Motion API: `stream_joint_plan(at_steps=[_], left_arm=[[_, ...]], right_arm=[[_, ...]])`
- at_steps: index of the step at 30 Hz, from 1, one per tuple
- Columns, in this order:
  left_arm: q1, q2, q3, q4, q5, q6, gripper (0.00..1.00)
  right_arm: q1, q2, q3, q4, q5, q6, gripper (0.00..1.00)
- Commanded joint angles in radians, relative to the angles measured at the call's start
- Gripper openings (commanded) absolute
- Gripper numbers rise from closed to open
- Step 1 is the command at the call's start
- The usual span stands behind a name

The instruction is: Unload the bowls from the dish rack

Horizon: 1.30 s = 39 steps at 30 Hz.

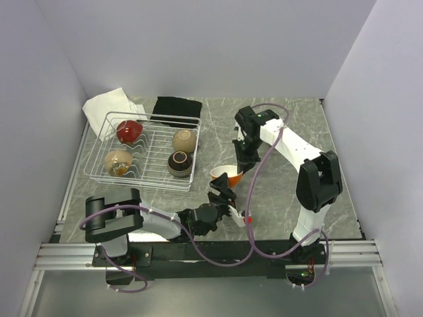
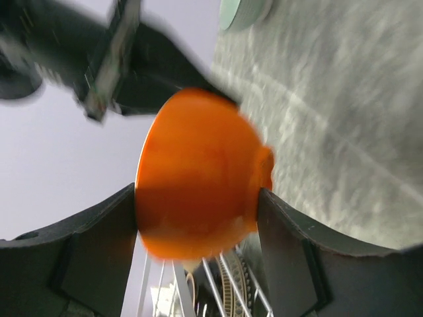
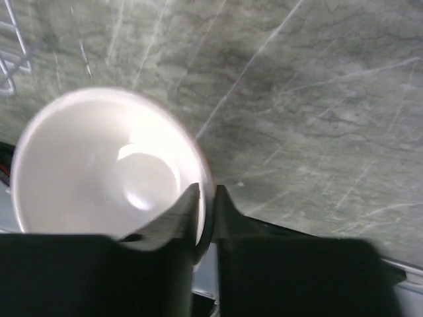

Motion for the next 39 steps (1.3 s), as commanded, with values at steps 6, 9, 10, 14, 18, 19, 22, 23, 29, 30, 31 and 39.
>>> stream_joint_plan(at_steps=[6, 9, 10, 14, 18, 19, 22, 23, 29, 30, 31, 39], left_arm=[[-0.005, -0.035, 0.021, -0.044, -0.005, -0.079, 0.59], [-0.006, -0.042, 0.024, -0.055, -0.007, -0.105, 0.82], [-0.005, -0.047, 0.025, -0.06, -0.01, -0.124, 0.88], [-0.005, -0.067, 0.03, -0.067, -0.028, -0.171, 0.99], [0.006, -0.101, 0.053, -0.136, -0.027, -0.273, 0.99], [0.008, -0.111, 0.062, -0.162, -0.022, -0.337, 0.99], [0.032, -0.15, 0.119, -0.311, 0.025, -0.512, 0.99], [0.04, -0.168, 0.154, -0.402, 0.041, -0.561, 0.99], [0.121, -0.261, 0.246, -0.589, 0.186, -0.868, 0.99], [0.135, -0.272, 0.257, -0.645, 0.209, -0.908, 0.99], [0.149, -0.283, 0.267, -0.669, 0.26, -0.989, 0.99], [0.392, -0.409, 0.364, -0.912, 0.508, -1.377, 0.99]], right_arm=[[0.001, 0.014, 0.048, -0.028, 0.038, -0.02, 0.0], [-0.014, 0.011, 0.059, -0.01, 0.064, -0.003, 0.0], [-0.021, 0.005, 0.062, -0.005, 0.072, 0.006, 0.0], [-0.073, -0.021, 0.056, 0.041, 0.11, 0.037, 0.0], [-0.146, -0.067, 0.005, 0.132, 0.139, 0.075, 0.0], [-0.162, -0.088, -0.021, 0.151, 0.148, 0.091, 0.0], [-0.215, -0.146, -0.073, 0.228, 0.194, 0.112, 0.0], [-0.24, -0.163, -0.087, 0.248, 0.208, 0.117, 0.0], [-0.321, -0.275, -0.171, 0.384, 0.312, 0.155, 0.0], [-0.349, -0.286, -0.181, 0.398, 0.319, 0.161, 0.0], [-0.361, -0.311, -0.2, 0.412, 0.323, 0.18, 0.0], [-0.511, -0.441, -0.37, 0.594, 0.386, 0.328, 0.0]])
